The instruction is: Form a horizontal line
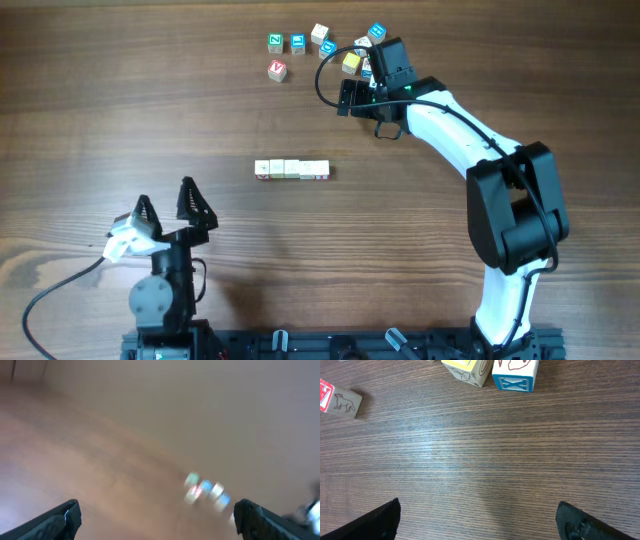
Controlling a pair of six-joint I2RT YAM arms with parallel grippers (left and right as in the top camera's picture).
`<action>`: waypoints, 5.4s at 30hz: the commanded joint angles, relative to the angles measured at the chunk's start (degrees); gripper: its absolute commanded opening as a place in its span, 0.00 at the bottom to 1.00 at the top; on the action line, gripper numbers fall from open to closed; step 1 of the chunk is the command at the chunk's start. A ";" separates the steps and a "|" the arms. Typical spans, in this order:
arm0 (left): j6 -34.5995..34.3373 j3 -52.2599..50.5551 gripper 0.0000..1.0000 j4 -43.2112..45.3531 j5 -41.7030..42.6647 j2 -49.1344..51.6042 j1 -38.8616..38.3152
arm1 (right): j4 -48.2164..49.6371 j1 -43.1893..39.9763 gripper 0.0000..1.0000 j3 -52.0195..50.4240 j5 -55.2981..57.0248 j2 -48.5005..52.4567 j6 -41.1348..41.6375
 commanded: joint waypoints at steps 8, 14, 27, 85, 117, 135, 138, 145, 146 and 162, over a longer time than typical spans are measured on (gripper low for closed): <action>-0.09 -0.42 1.00 -1.99 0.09 -0.52 0.35 | 0.13 0.17 1.00 -0.11 0.76 1.09 -0.02; -0.09 -0.42 1.00 -1.99 0.09 -0.52 0.35 | 0.13 0.17 1.00 -0.11 0.76 1.11 0.00; 10.36 -0.42 1.00 -1.97 0.07 -0.42 0.35 | 0.13 0.17 0.99 -0.11 0.76 1.09 0.00; 15.39 -0.42 1.00 -1.97 -0.13 0.44 0.35 | 0.09 0.35 1.00 -0.11 0.76 -36.33 -0.11; 15.39 -0.42 1.00 -1.97 -0.13 0.46 0.35 | 16.79 -7.41 1.00 -57.02 0.76 -102.27 -0.13; 15.39 -0.42 1.00 -1.97 -0.13 0.46 0.35 | 28.83 -14.91 1.00 -79.78 0.96 -118.77 -0.15; 15.39 -0.42 1.00 -1.97 -0.13 0.46 0.35 | 28.72 -14.95 1.00 -83.69 0.96 -118.77 -0.15; 15.39 -0.42 1.00 -1.97 -0.13 0.46 0.35 | 23.76 -17.05 1.00 -84.46 0.96 -118.75 -0.13; 15.39 -0.42 1.00 -1.97 -0.13 0.46 0.35 | 23.80 -17.14 1.00 -84.43 0.96 -118.73 -0.13; 15.39 -0.42 1.00 -1.97 -0.13 0.46 0.35 | 23.80 -17.11 1.00 -84.43 0.24 -118.73 -14.84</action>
